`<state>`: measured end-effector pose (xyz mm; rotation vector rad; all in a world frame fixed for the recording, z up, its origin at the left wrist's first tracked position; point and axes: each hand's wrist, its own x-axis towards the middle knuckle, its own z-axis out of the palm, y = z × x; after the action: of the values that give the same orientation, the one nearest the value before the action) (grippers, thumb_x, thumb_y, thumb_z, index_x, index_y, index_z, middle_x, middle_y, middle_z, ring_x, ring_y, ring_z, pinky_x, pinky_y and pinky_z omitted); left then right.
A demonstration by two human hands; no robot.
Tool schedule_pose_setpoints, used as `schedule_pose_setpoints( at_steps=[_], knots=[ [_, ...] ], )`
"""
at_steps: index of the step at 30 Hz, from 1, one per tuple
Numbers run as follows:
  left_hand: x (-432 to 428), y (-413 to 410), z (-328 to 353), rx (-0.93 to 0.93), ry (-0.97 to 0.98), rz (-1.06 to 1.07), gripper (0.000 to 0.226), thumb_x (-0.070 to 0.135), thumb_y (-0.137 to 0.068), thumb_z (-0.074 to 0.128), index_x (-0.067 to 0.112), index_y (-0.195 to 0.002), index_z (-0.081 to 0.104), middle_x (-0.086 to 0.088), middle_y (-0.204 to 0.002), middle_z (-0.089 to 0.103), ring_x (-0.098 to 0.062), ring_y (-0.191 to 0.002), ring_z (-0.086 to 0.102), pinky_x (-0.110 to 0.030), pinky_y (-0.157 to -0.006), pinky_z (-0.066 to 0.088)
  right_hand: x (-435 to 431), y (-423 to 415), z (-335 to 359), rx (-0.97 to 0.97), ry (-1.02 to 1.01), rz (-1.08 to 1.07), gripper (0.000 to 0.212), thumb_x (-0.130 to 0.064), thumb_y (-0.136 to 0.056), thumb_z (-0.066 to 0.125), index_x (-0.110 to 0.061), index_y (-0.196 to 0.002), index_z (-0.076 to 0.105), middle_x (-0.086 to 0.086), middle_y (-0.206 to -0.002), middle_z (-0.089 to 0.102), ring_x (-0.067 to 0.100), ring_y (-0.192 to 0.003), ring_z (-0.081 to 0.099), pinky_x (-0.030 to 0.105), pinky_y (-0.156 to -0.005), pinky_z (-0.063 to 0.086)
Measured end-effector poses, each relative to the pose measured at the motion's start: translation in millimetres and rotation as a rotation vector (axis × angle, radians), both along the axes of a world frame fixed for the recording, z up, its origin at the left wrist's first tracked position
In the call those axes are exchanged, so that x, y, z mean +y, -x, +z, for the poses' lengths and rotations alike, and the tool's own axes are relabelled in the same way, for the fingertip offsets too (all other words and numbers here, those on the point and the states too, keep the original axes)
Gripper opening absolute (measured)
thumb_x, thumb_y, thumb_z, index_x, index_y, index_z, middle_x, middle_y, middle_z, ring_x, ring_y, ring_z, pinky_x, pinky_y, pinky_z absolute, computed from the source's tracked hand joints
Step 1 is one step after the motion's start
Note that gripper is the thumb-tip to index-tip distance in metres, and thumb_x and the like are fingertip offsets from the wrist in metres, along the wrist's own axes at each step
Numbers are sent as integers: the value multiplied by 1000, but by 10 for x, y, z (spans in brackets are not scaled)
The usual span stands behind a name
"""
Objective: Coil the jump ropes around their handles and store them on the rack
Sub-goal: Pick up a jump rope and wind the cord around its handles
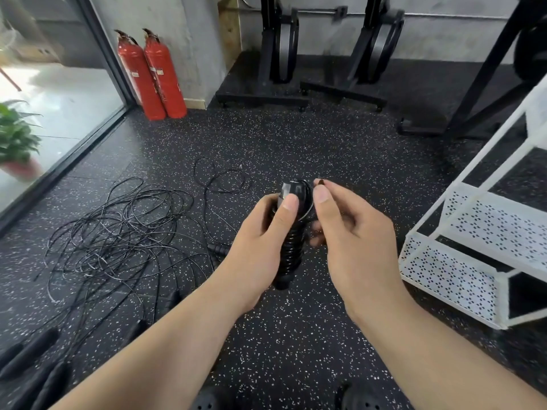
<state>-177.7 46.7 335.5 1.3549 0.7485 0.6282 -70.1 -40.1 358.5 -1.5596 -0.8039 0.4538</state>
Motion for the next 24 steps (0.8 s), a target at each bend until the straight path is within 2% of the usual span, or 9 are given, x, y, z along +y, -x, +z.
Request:
schedule_pose_setpoints(
  at_steps=[1,3,5,7,9,13,19,24],
  knots=[
    [-13,1,2,3,-23,-13,42,58,-104,51,25,-125,66,-1,-112,79,-22,-107,75,-39,-90,62,-3,-1,-18,-15,15,-13,19,-45,-107,58,-45,-117,75,-6,-108,75,8,-85,73,28,-77,60],
    [-42,-13,-13,4,-45,-9,43,58,-104,51,24,-125,66,-4,-111,79,-19,-101,76,-40,-88,63,-21,9,-21,-80,34,-53,32,-40,-108,56,-34,-138,68,-11,-120,72,-1,-98,71,16,-87,55],
    [-72,-38,-15,-32,-2,41,44,56,-106,50,20,-124,67,-10,-114,77,-18,-98,76,-35,-84,64,-54,51,11,-109,-6,-60,36,-32,-109,57,-30,-144,63,-17,-121,71,-7,-111,67,9,-94,49],
    [-89,-52,-24,-84,69,103,47,57,-105,50,18,-122,69,-12,-115,76,-17,-98,75,-31,-81,63,-85,104,20,-90,-70,-37,34,-25,-107,62,-28,-141,66,-17,-119,73,-6,-113,68,9,-95,50],
    [-84,-59,-47,-84,71,138,48,62,-101,50,22,-118,72,-5,-112,79,-17,-103,76,-34,-86,63,-98,134,14,-105,-77,-18,29,-22,-106,65,-27,-134,71,-17,-117,74,-6,-111,69,9,-93,52],
    [-50,-56,-95,-53,-74,188,50,63,-103,47,20,-114,70,-2,-107,77,-8,-94,69,-39,-89,57,-105,136,-12,-239,-1,15,26,-22,-107,63,-31,-128,75,-21,-108,72,2,-104,71,14,-86,54],
    [-25,-56,-107,-20,-240,199,50,65,-97,44,22,-114,65,23,-94,71,6,-86,63,-16,-77,45,-78,91,-53,-311,62,-27,26,-27,-104,65,-33,-127,76,-18,-104,64,2,-96,66,13,-82,50],
    [0,-41,-140,14,-294,171,50,64,-98,45,23,-120,63,25,-97,71,6,-90,65,-12,-77,45,-53,42,-42,-285,81,-28,23,-27,-102,70,-33,-123,79,-19,-104,74,2,-99,72,22,-87,57]
  ],
)
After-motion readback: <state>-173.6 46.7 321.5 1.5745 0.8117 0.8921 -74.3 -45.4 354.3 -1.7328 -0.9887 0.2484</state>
